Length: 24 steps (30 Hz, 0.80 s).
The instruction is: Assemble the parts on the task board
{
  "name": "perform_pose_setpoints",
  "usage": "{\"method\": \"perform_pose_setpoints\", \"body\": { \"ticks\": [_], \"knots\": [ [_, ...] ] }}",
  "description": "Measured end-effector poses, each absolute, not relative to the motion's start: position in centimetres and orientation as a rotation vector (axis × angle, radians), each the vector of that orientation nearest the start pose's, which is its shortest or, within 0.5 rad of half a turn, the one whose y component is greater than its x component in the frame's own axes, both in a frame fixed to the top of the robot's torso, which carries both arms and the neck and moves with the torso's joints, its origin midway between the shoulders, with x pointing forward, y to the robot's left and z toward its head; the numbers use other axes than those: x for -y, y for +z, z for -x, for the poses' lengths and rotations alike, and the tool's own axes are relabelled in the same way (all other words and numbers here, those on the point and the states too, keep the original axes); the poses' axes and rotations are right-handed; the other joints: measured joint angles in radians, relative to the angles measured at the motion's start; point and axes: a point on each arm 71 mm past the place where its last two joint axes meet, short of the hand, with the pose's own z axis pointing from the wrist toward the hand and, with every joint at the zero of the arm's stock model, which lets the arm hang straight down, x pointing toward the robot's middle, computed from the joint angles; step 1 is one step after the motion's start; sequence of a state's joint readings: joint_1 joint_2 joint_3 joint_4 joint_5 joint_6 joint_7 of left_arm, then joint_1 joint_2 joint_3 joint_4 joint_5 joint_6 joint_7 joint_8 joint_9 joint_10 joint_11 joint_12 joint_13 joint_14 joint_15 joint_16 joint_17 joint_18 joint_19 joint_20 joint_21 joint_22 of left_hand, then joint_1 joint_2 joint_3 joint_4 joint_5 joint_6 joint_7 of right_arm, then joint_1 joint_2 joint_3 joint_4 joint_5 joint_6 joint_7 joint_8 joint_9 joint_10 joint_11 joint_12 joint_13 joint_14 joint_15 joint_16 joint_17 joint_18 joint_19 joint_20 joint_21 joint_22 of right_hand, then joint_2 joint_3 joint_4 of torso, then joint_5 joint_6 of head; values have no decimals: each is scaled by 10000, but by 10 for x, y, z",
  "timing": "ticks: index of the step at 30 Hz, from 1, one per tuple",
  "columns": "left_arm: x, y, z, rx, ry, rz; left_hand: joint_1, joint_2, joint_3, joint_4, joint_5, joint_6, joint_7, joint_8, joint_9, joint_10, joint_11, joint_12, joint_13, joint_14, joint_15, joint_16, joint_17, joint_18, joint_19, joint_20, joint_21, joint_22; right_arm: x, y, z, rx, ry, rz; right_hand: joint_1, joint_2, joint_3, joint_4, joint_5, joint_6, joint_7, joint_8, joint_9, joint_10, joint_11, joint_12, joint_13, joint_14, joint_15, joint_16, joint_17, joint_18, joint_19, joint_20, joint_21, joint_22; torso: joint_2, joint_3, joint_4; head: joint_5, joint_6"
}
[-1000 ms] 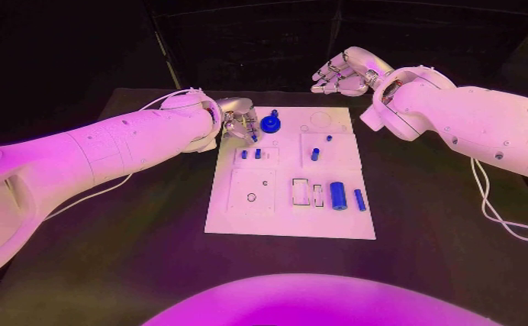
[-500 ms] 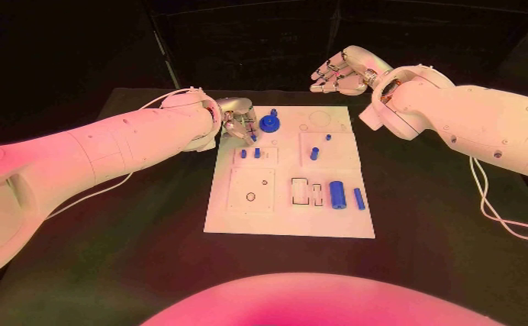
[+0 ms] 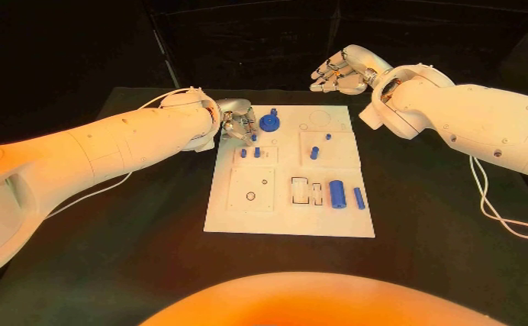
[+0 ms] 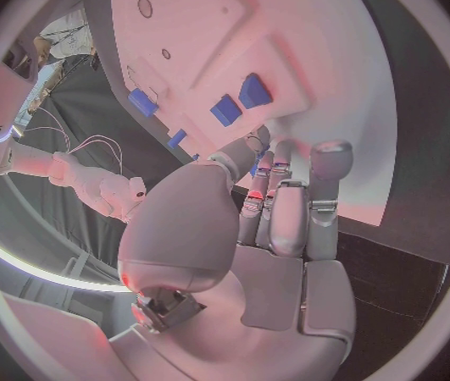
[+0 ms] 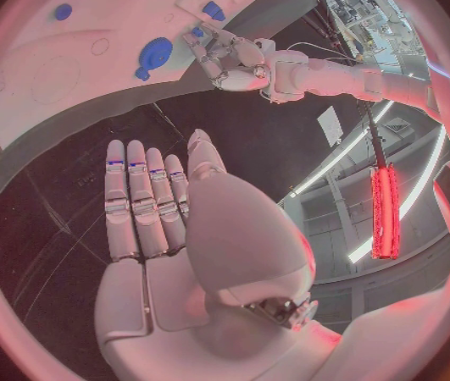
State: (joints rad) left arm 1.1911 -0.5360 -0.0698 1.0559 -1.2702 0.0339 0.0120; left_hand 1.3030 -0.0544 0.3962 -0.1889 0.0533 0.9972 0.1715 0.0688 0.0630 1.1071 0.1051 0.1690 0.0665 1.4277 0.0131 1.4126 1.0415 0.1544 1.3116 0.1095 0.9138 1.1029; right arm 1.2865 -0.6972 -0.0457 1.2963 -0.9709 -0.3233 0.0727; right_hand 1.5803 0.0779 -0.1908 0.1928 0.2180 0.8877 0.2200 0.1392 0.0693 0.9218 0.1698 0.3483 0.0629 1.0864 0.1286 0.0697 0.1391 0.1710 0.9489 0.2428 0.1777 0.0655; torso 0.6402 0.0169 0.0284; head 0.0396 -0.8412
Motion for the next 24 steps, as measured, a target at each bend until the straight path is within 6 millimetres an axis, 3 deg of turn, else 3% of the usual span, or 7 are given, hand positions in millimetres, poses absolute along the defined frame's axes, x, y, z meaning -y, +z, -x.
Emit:
{"method": "perform_pose_setpoints", "body": {
  "ticks": [11, 13, 16, 19, 24],
  "knots": [
    [-178, -246, -546, -20450, -6785, -965, -73, -73, 55, 56, 0, -612, 52, -56, 1, -193, 57, -172, 0, -71, 70, -39, -105, 0, -68, 68, -172, -72, 193, -155, -540, -16375, 9182, -2095, -40, -40, 52, -52, 0, 10, 10, -39, 0, -36, 36, -51, 1, -16, 59, -35, -125, 2, 68, 60, -118, 0, -3, -5, 1, -16, 4],
    [-181, -245, -546, -20431, -6773, -865, -73, -73, 55, 55, 0, -651, 88, -56, 1, -228, 92, -219, 0, -71, 71, -39, -131, 1, -68, 68, -193, -88, 196, -155, -540, -16441, 9140, -2110, -43, -37, 104, -104, 0, 80, 1, -39, 0, 29, -26, -50, 0, 254, 7, 60, -139, 0, 325, -16, -118, 27, -5, -6, 3, -28, 5],
    [-189, -243, -546, -20354, -6782, -605, -93, -93, 55, 56, 0, -687, 86, -57, 1, -249, 113, -220, 0, -106, 105, -117, -298, 1, -119, 119, -395, -214, 201, -156, -540, -16550, 9058, -2116, -82, 2, 193, -153, 0, 335, -133, -39, 8, 464, -194, 80, 1, 993, -253, 388, -112, 0, 948, -259, 119, 128, -10, -6, 9, -33, 16],
    [-201, -236, -548, -20121, -6892, -32, -191, -192, -44, 154, 0, -634, 123, 47, 46, -318, 111, -220, 0, -212, 195, -290, -681, 0, -237, 191, -737, -440, 205, -156, -539, -16663, 8985, -2072, 26, 43, 327, -241, 0, 621, -297, -39, 9, 964, -417, 80, 1, 2031, -612, 838, 78, 0, 1783, -657, 525, 286, -13, 0, 8, -2, 48],
    [-227, -221, -550, -19378, -7529, 1621, -242, -141, -2, 250, 0, -67, 84, 372, 138, 24, 46, -22, 106, -342, 157, -456, -1044, 0, -356, 176, -1072, -678, 216, -157, -537, -16792, 8710, -1853, 401, -136, 543, -457, -54, 918, -484, -38, 9, 1488, -702, -114, -9, 3520, -1080, 1541, 504, 0, 3039, -1249, 1286, 630, -25, 1, -2, -80, 108]
  ]
}}
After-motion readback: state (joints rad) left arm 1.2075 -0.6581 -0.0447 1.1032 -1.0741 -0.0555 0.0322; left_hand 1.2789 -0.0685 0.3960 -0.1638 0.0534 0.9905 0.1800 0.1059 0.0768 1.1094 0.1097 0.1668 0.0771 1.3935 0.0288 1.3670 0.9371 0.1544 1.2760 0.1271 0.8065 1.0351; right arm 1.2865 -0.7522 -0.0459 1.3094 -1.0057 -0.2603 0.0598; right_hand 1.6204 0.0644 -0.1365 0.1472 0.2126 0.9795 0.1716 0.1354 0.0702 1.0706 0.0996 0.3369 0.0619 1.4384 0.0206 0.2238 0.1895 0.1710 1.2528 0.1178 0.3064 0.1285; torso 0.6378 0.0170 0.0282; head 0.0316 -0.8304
